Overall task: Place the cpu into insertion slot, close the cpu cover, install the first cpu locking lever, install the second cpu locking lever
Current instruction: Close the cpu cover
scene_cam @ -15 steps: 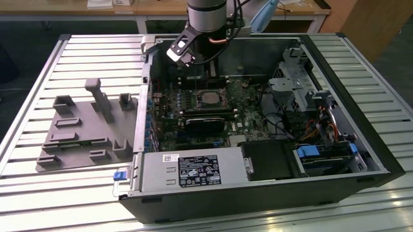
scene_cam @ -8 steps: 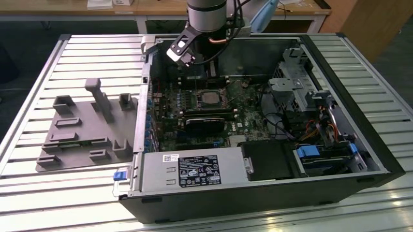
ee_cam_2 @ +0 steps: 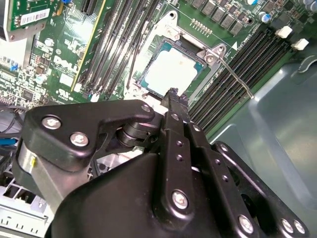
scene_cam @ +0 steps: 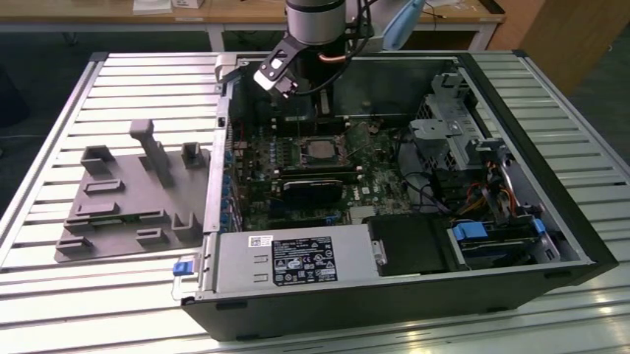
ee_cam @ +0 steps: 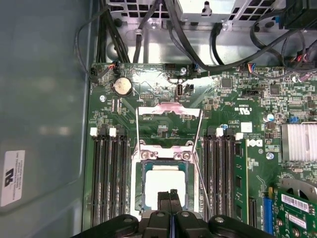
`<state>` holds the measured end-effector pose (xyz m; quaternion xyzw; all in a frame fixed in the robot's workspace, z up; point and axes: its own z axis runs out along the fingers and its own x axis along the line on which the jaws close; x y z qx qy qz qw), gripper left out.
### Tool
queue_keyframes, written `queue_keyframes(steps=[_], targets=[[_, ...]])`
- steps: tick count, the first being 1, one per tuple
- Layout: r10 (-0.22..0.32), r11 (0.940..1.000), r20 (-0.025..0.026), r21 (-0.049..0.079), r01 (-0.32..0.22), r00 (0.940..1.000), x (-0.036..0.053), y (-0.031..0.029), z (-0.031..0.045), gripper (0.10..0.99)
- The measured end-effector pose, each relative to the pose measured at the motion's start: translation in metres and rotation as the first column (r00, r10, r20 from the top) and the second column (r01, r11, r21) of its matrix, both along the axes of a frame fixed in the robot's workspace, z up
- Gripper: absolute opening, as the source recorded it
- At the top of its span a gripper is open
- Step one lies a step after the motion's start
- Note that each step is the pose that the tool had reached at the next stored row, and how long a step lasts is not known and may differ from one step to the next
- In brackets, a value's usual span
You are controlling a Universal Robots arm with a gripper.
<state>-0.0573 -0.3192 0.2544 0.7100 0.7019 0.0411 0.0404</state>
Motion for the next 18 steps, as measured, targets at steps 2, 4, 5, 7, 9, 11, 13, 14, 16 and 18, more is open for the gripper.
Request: queue_keyframes(steps=[2, 4, 5, 7, 9, 11, 13, 14, 16, 18], targets=[[0.0, 1.0, 0.0, 0.0, 0.0, 1.0, 0.0, 0.0, 0.0016, 0.102], [0.0, 1.0, 0.0, 0.0, 0.0, 1.0, 0.0, 0.0, 0.0037, 0.102], [0.0, 1.0, -0.0001, 0.0, 0.0, 1.0, 0.0, 0.0, 0.0047, 0.102], [0.0, 1.0, 0.0, 0.0, 0.0, 1.0, 0.0, 0.0, 0.0073, 0.102], [0.0, 1.0, 0.0001, 0.0, 0.0, 1.0, 0.0, 0.0, 0.0079, 0.102], [0.0, 1.0, 0.0002, 0.0, 0.0, 1.0, 0.0, 0.0, 0.008, 0.102], [0.0, 1.0, 0.0001, 0.0, 0.0, 1.0, 0.0, 0.0, 0.0081, 0.102], [0.0, 1.0, -0.0001, 0.0, 0.0, 1.0, 0.0003, 0.0, 0.0082, 0.102], [0.0, 1.0, -0.0001, 0.0, 0.0, 1.0, 0.0016, 0.0, 0.0082, 0.102], [0.0, 1.0, 0.0, 0.0, 0.0, 1.0, 0.0045, 0.0, 0.0081, 0.102]])
